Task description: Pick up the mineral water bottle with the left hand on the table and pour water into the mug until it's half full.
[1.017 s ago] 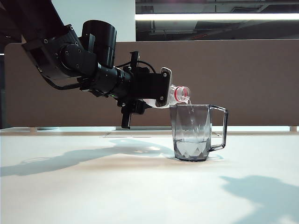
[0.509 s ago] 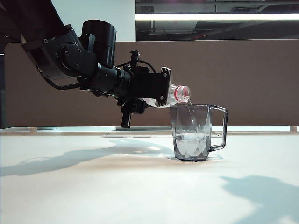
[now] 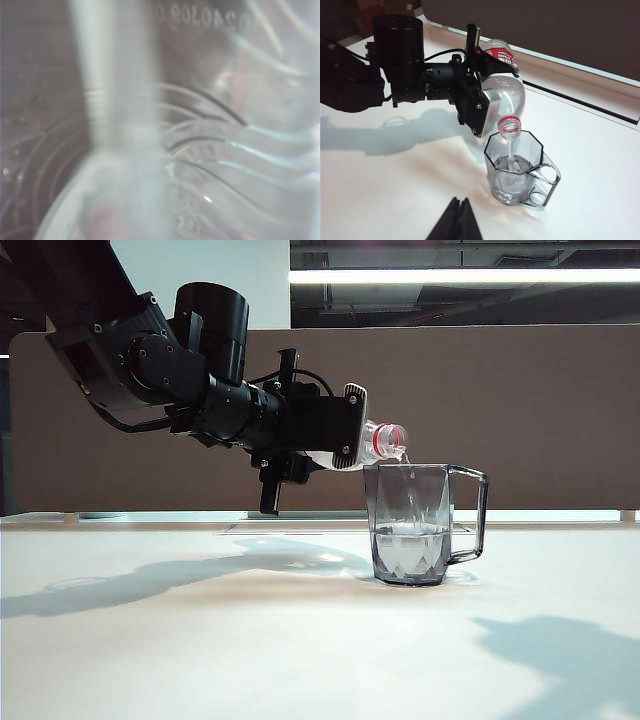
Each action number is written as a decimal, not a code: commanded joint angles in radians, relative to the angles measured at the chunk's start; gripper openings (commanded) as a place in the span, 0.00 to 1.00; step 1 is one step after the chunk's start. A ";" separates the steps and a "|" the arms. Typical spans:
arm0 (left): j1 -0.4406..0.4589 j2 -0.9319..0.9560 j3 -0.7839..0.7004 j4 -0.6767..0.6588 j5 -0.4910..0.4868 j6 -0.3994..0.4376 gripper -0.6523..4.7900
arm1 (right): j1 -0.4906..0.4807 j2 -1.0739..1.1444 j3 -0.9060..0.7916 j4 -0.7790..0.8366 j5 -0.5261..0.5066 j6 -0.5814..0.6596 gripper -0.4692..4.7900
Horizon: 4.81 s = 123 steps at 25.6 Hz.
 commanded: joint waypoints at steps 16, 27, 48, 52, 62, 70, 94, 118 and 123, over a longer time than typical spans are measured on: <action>-0.002 -0.011 0.009 0.049 0.004 0.019 0.44 | 0.000 -0.002 0.010 0.017 -0.011 0.002 0.09; -0.002 -0.012 0.008 0.046 0.004 -0.115 0.44 | 0.000 -0.002 0.010 0.017 -0.011 -0.005 0.09; 0.025 -0.270 -0.007 -0.272 0.004 -1.130 0.44 | 0.000 -0.019 0.010 0.017 -0.011 -0.023 0.09; 0.050 -0.346 -0.119 -0.224 0.005 -1.295 0.44 | 0.000 -0.021 0.010 0.017 -0.011 -0.023 0.09; 0.150 -0.438 -0.356 -0.118 0.005 -1.532 0.44 | 0.000 -0.021 0.010 0.017 -0.011 -0.023 0.09; 0.161 -0.438 -0.587 0.181 0.004 -1.609 0.44 | -0.001 -0.021 0.010 0.017 -0.011 -0.023 0.09; 0.161 -0.347 -0.695 0.389 0.004 -1.625 0.44 | -0.001 -0.021 0.010 0.017 -0.011 -0.023 0.09; 0.148 -0.782 -0.695 -0.204 0.004 -1.649 0.90 | -0.001 -0.026 0.010 0.022 -0.011 -0.023 0.09; 0.148 -1.003 -0.695 -0.493 0.005 -1.649 0.90 | -0.001 -0.032 0.010 0.021 -0.011 -0.023 0.09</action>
